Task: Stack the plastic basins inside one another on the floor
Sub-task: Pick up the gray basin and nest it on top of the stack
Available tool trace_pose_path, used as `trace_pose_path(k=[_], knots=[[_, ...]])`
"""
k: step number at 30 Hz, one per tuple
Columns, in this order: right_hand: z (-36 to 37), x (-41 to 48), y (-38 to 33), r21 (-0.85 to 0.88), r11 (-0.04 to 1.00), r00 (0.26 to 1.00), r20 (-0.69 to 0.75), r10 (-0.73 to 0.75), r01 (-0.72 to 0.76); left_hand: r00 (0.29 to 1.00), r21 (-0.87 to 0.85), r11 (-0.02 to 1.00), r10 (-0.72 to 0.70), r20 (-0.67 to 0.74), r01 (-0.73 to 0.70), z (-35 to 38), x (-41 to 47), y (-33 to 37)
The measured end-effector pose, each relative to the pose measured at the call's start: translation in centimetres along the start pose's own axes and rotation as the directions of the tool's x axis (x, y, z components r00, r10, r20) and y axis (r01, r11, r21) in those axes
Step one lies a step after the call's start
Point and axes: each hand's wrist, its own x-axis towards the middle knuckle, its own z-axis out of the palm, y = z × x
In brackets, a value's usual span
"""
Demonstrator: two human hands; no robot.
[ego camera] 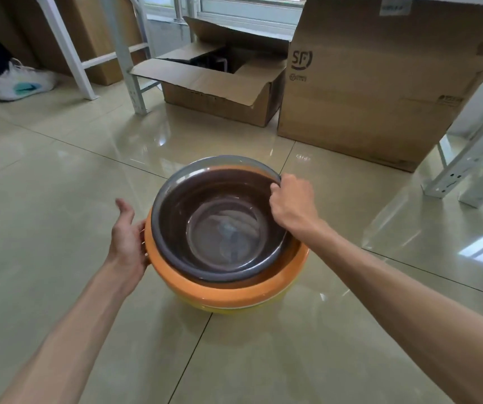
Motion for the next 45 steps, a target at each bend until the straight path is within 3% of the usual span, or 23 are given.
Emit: trace_pose_path(k=[3,7,13,22,45], knots=[[1.7,-0.5,0.9,-0.179,0.983,0.999,-0.015,-0.036,0.033,0.997,0.139,0.989,0.048,-0.068,-0.038,1.5,0.6,0.4],[2.4,-0.6,1.8,-0.192,0.979,0.99,0.135,-0.047,0.072,0.926,0.453,0.886,0.246,-0.286,-0.096,2.8,2.0,0.8],[1.5,0.1,3.6,-0.043,0.994,0.98,0.177,-0.096,0.105,0.908,0.658,0.739,0.364,-0.207,-0.146,3.5,2.5,1.2],[2.2,0.3,4.3,0.125,0.992,0.994,0.104,-0.044,0.03,0.908,0.652,0.739,0.376,-0.186,-0.172,3.1,2.7,0.7],[2.4,1.5,4.9,0.165,0.986,0.995,0.104,-0.009,-0.009,0.905,0.597,0.783,0.365,-0.217,-0.172,4.3,3.7,1.2]])
